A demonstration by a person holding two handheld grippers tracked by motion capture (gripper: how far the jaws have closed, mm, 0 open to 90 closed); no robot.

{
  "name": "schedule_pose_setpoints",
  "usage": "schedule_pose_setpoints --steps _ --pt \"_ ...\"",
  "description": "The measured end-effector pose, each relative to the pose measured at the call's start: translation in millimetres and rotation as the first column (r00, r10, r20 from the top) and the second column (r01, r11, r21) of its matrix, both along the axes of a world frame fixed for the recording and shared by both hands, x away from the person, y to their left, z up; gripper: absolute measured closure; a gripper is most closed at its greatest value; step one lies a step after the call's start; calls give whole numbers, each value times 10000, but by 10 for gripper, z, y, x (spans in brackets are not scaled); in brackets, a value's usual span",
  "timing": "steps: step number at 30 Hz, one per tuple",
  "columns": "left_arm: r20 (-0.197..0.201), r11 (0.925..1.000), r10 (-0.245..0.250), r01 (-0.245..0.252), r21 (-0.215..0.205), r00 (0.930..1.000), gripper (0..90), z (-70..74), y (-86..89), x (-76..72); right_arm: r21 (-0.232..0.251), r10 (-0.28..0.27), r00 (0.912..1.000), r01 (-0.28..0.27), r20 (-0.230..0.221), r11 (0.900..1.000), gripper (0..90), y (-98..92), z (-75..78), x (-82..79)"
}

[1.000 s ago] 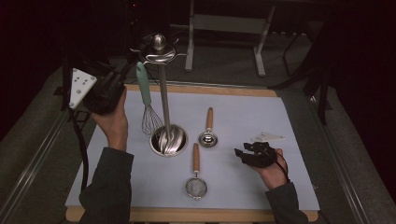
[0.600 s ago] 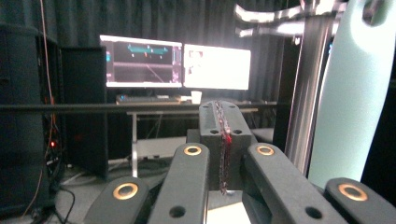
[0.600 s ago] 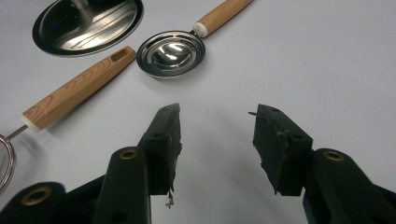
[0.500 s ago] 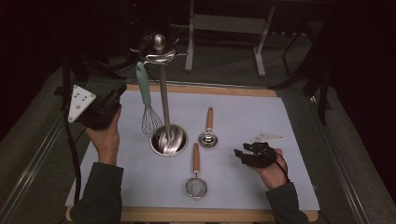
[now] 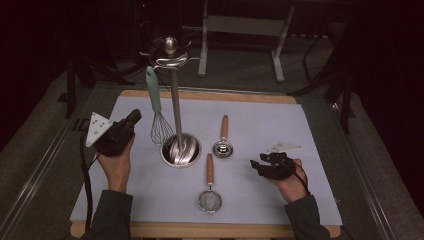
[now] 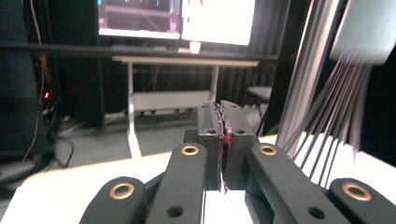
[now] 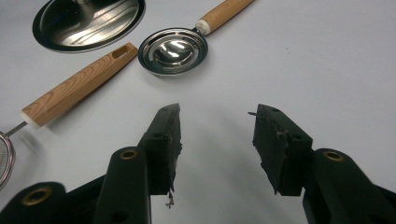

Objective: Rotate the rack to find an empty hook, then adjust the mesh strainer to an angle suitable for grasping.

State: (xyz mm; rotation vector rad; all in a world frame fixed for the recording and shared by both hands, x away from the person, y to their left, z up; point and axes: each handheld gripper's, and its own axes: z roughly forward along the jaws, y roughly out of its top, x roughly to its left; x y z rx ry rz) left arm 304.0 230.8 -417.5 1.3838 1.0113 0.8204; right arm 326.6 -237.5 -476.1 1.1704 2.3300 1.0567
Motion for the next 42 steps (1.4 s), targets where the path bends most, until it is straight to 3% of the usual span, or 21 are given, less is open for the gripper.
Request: schedule_pose_setpoints --steps 5,15,16,23,24,26,31,33,34,35,42 --pt "-588 9999 97 -91 102 9982 880 -235 33 -24 -14 17 10000 -17 -10 10000 513 10 0 -3" --pt "-1263 9994 135 -94 330 9919 855 -492 42 -88 -14 293 9996 -293 3 9996 511 76 23 -22" --pt "-1588 9988 -21 99 485 9873 846 -610 7 -110 -3 312 9995 -312 -32 9995 512 86 22 -26" --pt "-2232 9987 -117 225 457 9747 800 -881 -36 -163 -39 476 9987 -477 -170 9989 515 144 -7 -31" --pt "-2447 9977 65 103 672 9696 789 -957 -30 -168 -15 569 9982 -569 -196 9984 515 173 -12 -39" --pt "-2594 9972 208 -15 744 9655 771 -1005 3 -164 -24 614 9978 -615 -260 9981 516 209 -31 -46" --pt "-2983 9988 393 -292 382 9537 744 -1115 76 -137 -273 1036 9934 -1050 -486 9941 517 378 -121 -73" --pt "-2983 9988 393 -292 382 9537 738 -1115 76 -137 -285 1106 9926 -1122 -508 9933 519 410 -130 -80" --pt "-3246 9971 614 -430 633 9439 732 -1166 76 -100 -274 1225 9910 -1241 -543 9919 520 473 -136 -102" --pt "-3307 9970 612 -417 656 9417 726 -1175 75 -90 -269 1271 9903 -1288 -569 9913 520 500 -138 -113" --pt "-3434 9955 599 -306 902 9373 693 -1204 33 -65 -36 1439 9852 -1448 -936 9895 519 667 -198 -142"
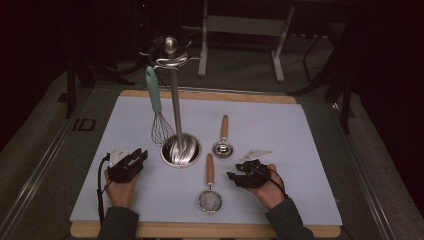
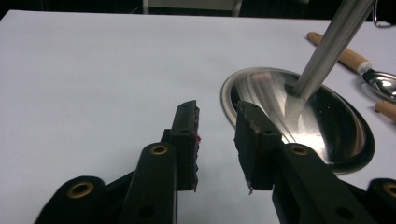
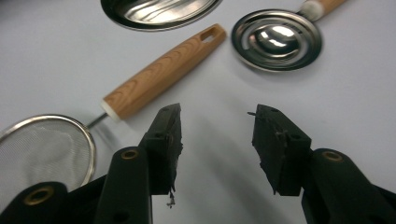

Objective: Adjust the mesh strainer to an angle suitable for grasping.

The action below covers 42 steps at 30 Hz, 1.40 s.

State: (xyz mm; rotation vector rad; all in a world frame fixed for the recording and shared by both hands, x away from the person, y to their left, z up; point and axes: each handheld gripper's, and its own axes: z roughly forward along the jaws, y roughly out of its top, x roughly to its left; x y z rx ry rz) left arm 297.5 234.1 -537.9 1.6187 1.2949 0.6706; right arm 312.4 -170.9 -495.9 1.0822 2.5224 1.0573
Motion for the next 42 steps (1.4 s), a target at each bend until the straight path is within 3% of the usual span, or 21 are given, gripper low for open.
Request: schedule_pose_setpoints --steps 7,17,25,42 --pt "-96 9999 -70 71 77 9999 684 -4 -15 9 -1 153 9993 -153 -347 9999 513 191 -77 -36" --pt "-78 9999 -102 103 137 9999 676 -4 -21 5 314 433 9976 -417 -542 9986 523 409 -62 -15" --pt "-101 9997 -150 152 194 9998 675 -4 -27 8 895 373 9920 -265 -1210 9956 553 449 -138 66" --pt "-101 9995 -206 208 223 9997 675 -5 -36 8 1216 534 9808 -307 -1877 9921 525 586 -151 125"
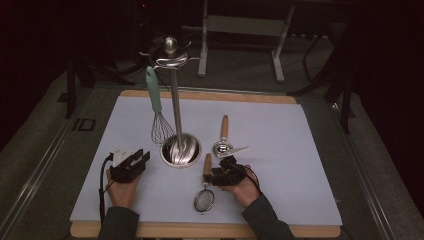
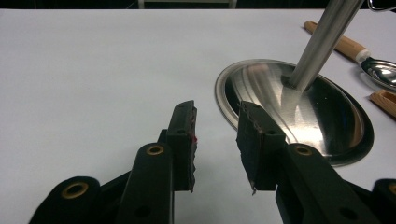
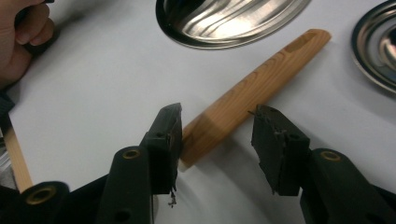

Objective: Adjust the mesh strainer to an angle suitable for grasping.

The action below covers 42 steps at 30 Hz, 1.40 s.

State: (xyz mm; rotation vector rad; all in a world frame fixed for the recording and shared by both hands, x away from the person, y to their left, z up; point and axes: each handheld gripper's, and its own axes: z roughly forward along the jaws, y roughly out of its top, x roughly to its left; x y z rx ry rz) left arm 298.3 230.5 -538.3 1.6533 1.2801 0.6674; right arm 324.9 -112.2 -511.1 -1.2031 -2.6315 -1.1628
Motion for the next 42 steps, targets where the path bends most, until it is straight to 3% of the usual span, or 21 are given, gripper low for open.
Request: schedule_pose_setpoints --steps 9,13,19,27,31,36,42 --pt "-7 10000 -4 4 -19 10000 673 -1 0 1 -92 -466 9963 460 -718 9989 470 71 -54 95" --pt "-7 10000 -4 4 -7 10000 673 -1 0 1 1 -488 9904 492 -1296 9988 456 87 -94 126" --pt "-24 10000 0 0 -8 10000 672 -1 -1 2 -95 -277 9899 267 -1388 9996 476 143 -91 135" --pt "-27 10000 1 -1 -29 10000 670 0 3 2 -563 373 9939 -434 -1040 9975 530 316 -20 100" --pt "-24 10000 0 0 -13 10000 670 0 1 2 -536 619 9904 -690 -1239 9962 553 364 -8 129" --pt "-21 10000 -3 3 -26 10000 670 0 2 2 -475 736 9796 -838 -1868 9954 578 422 -52 199" --pt "-20 10000 -5 5 -32 10000 670 0 2 2 -292 729 9837 -788 -1646 9965 662 437 -10 171"
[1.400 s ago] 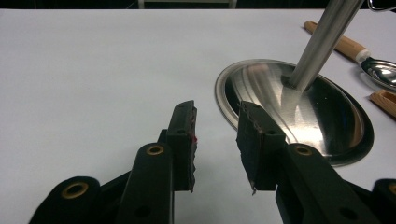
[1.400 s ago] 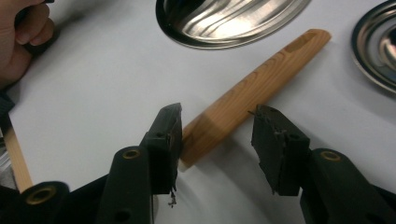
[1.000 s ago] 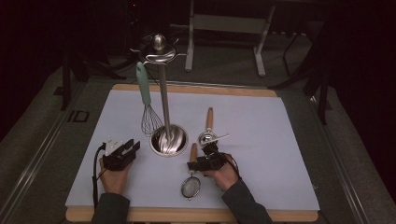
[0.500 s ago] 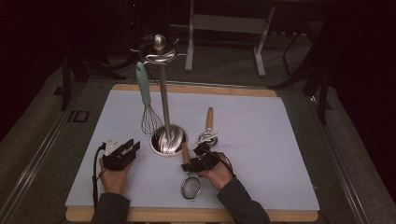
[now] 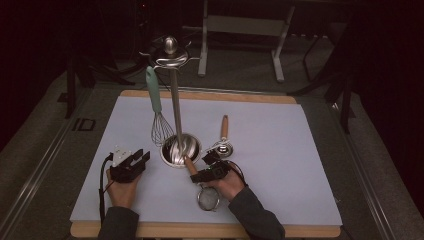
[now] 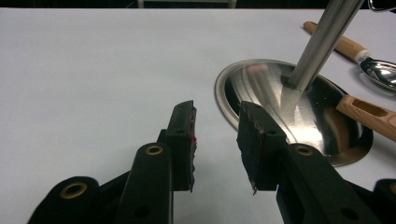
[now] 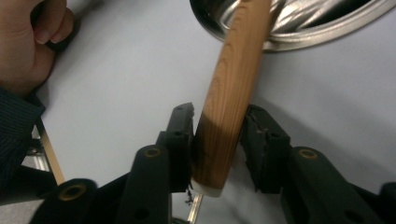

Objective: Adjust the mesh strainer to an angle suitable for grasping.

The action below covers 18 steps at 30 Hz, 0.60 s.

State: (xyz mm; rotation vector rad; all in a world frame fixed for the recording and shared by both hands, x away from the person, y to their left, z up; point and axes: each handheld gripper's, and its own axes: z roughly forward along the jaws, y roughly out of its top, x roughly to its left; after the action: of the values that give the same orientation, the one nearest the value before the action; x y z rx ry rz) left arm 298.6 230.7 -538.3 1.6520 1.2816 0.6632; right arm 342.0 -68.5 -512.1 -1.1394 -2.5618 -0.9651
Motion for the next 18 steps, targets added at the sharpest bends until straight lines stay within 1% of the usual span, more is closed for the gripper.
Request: schedule_pose_setpoints --steps 5,9,15,18 --pt "-3 10000 2 -2 16 10000 670 0 -2 0 -59 -168 9985 172 530 9998 707 -26 88 -36" --pt "-11 10000 11 -11 27 10000 670 0 -4 0 -33 -271 9961 275 834 9996 710 -81 166 -42" --pt "-8 10000 10 -10 51 10000 670 0 -5 0 150 -244 9921 227 1229 9996 710 -143 263 -49" --pt "-8 10000 7 -7 50 10000 670 0 -6 0 145 -128 9892 108 1461 9998 710 -144 303 -62"
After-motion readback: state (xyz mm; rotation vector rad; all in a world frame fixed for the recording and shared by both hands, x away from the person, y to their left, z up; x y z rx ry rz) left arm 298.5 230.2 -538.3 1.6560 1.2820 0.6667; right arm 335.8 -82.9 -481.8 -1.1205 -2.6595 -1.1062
